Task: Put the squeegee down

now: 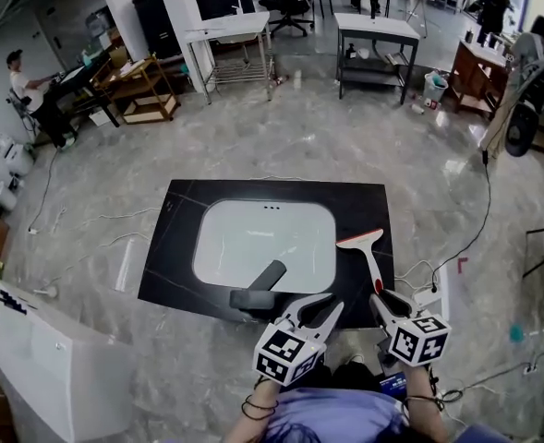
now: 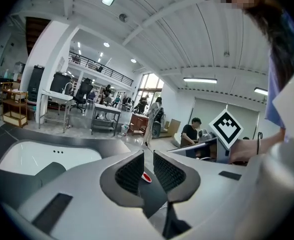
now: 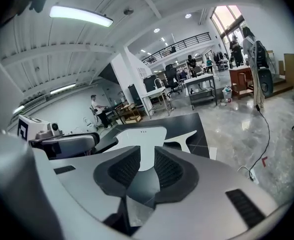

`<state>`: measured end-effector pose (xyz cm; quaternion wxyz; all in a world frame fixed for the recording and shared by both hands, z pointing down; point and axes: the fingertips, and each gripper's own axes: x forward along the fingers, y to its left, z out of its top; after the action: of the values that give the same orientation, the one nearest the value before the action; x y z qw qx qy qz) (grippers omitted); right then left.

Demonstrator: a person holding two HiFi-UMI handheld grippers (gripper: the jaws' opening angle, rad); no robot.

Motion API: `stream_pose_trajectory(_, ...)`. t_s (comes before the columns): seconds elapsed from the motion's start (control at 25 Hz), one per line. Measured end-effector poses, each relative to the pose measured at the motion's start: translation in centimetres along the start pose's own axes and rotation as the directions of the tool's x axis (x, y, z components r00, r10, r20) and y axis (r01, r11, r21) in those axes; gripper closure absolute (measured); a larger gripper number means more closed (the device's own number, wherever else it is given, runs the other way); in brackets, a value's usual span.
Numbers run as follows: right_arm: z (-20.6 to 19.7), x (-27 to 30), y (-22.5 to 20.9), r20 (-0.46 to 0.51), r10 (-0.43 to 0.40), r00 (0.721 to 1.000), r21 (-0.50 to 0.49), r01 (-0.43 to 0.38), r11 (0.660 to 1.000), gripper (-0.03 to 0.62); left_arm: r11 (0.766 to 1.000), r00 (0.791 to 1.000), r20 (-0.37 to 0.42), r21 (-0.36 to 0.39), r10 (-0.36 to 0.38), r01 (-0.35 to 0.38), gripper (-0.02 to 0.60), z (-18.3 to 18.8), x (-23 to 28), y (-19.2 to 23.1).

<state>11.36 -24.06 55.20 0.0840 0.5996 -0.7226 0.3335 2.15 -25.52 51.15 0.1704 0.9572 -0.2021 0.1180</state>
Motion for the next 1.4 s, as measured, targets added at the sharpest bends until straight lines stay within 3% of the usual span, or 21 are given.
stream_pose_trajectory(0.32,0.8,-0.3,1.7,0.005,0.027,1.0,-0.05,-0.026,0.998,0.499,0.997,0.996,0.043,-0.027,0.074,-0.073,0.515,0.5,-2.3,1.0)
stream_pose_trajectory(0.6,0.7,-3.3,1.4,0.036,0.063,0.997,-0.07,-0.06,0.996,0.503,0.99,0.986,0.093,-0.06,0.135,-0.13,0.515,1.0,-3.0,-0.7)
stream_pose_trajectory(1.04,-4.6,-14.0,-2.3,0.041,0.073,0.997,-0.072,-0.07,0.995,0.51,0.993,0.992,0.062,-0.037,0.111,-0.109,0.515,-2.5,-1.7,-13.2)
stream_pose_trajectory(1.4,-10.6,-21.4,-1.9,0.028,0.146,0.989,-0.084,-0.143,0.986,0.513,0.989,0.989,0.026,-0.021,0.145,-0.145,0.515,-7.3,-4.1,-22.5)
